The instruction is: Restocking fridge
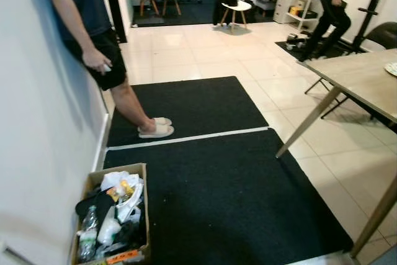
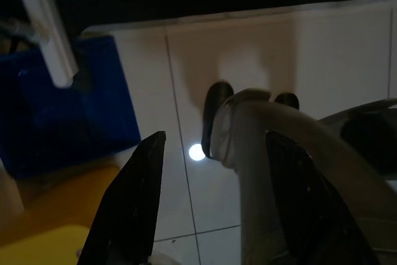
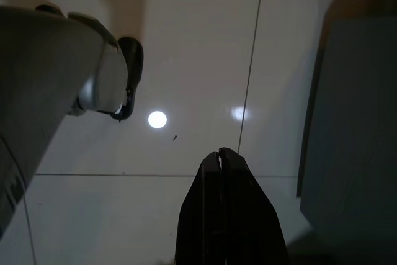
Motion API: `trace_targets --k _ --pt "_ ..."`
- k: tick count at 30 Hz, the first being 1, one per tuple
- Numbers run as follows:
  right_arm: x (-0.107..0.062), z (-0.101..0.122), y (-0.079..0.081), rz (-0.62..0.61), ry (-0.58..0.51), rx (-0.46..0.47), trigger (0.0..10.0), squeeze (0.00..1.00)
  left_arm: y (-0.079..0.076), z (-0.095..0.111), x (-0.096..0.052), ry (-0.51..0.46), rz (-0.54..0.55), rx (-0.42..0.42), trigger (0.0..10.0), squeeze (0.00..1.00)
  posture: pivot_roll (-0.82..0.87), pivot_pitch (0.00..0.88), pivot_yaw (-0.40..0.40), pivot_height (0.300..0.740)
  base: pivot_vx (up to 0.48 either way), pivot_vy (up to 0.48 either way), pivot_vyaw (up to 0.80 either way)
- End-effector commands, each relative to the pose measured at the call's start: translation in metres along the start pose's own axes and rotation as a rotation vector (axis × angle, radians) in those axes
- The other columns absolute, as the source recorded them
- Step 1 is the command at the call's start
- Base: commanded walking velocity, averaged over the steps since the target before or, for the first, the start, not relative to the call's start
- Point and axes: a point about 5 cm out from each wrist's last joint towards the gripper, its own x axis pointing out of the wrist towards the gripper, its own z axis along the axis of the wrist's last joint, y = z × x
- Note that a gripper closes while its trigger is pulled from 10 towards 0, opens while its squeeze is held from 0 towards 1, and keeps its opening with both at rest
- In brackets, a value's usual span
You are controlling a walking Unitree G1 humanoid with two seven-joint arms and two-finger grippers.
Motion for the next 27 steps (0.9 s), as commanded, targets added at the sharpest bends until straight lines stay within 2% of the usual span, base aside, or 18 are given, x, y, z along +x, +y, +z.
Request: trace_targets --k 1,12,27 --pt "0.0001 0.0006 0.0001 -0.003 0.0 0.01 10.0 0.0 0.0011 -0.001 -0.0003 0.009 -0.001 0.009 10.0 0.0 -0.11 0.005 -0.012 0.74 0.36 0.0 0.0" --pt "-0.0003 -0.0009 -0.0029 -0.019 0.009 0.028 10.0 0.0 0.0 -0.0015 -0.0001 0.011 -0.003 0.009 10.0 0.0 -0.11 0.005 -0.014 0.74 0.347 0.0 0.0" --pt "-0.0005 -0.0025 -0.0045 -0.043 0.019 0.029 10.0 0.0 0.0009 -0.0028 -0.0006 0.014 -0.001 0.008 10.0 0.0 -0.11 0.008 -0.013 0.74 0.339 0.0 -0.74"
